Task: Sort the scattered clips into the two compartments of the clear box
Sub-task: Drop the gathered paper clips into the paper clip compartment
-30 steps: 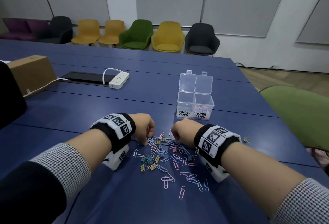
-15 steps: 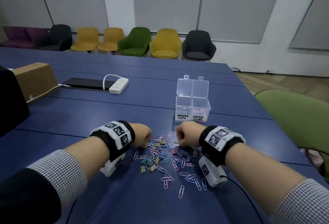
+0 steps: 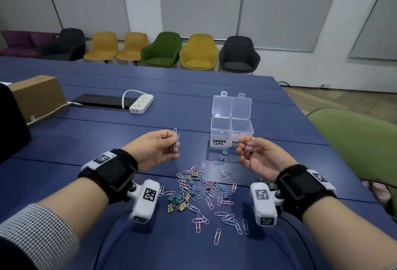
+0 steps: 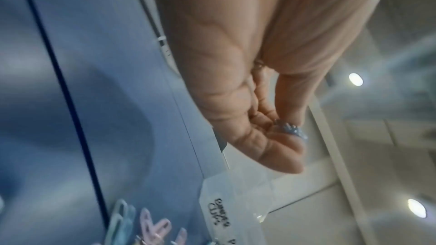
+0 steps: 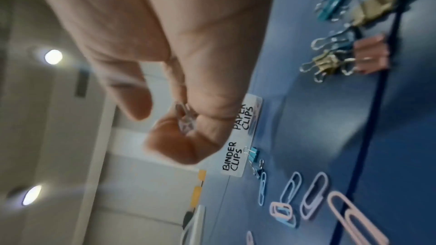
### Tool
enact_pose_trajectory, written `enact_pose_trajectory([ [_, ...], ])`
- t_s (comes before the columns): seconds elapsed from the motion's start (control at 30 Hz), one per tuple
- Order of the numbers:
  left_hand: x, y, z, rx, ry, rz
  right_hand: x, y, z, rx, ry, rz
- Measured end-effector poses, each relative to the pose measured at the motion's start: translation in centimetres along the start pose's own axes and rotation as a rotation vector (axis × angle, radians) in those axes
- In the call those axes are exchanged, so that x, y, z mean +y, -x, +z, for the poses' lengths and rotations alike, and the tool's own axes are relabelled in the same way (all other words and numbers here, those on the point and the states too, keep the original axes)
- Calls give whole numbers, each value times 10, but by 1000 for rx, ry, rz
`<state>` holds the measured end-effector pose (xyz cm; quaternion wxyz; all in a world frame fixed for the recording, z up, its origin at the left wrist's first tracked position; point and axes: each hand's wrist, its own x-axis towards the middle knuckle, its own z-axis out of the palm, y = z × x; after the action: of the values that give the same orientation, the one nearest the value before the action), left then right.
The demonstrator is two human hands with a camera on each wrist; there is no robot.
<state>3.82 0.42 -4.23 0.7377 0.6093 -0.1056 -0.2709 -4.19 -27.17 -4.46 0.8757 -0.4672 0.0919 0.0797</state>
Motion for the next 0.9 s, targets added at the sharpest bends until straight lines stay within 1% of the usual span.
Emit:
enact_pose_trajectory([
  [0.03,2,-2,2,0,108,0,2,-5,3,27,71,33],
  [0.07,3,-4,4,5,211,-7,4,-14,4,72,241,58],
  [0.1,4,-6,6,17,306,-27,5,-22,6,119,513,72],
  [0.13,5,-8,7,24,383,-52,5,-29,10,147,865,65],
  [0.17,6,-10,9,24,432,-79,5,-36,12,148,1256,35],
  [0.2,6,-13,10,25,443,-112,7,-40,15,106,1600,-13],
  [0.23,7,-16,12,31,415,-151,8,-43,20,42,1840,-55],
  [0.27,6,-19,15,46,353,-196,9,-44,24,-12,1976,-75],
  [0.33,2,-27,20,87,143,-267,11,-45,29,-69,2103,-63],
  [0.4,-3,-35,24,114,-140,-283,12,-47,32,-96,2195,-37],
  [0.43,-5,-39,26,107,-336,-276,14,-49,32,-101,2234,-19],
  [0.47,-5,-42,27,80,-581,-271,14,-50,32,-108,2261,-5],
  [0.53,-4,-46,32,-7,-1097,-276,17,-50,32,-115,2270,-24],
  [0.57,-4,-47,37,-44,-1285,-286,18,-49,32,-116,2260,-31],
  [0.6,-3,-47,42,-62,-1413,-297,19,-48,33,-122,2257,-36],
  [0.67,-4,-48,55,-77,-1579,-298,22,-45,35,-142,2264,-45],
  [0.77,-8,-50,72,-132,-1753,-276,25,-42,37,-176,2281,-50],
  [0.9,-10,-48,89,-184,-1907,-279,30,-41,36,-175,2271,36],
])
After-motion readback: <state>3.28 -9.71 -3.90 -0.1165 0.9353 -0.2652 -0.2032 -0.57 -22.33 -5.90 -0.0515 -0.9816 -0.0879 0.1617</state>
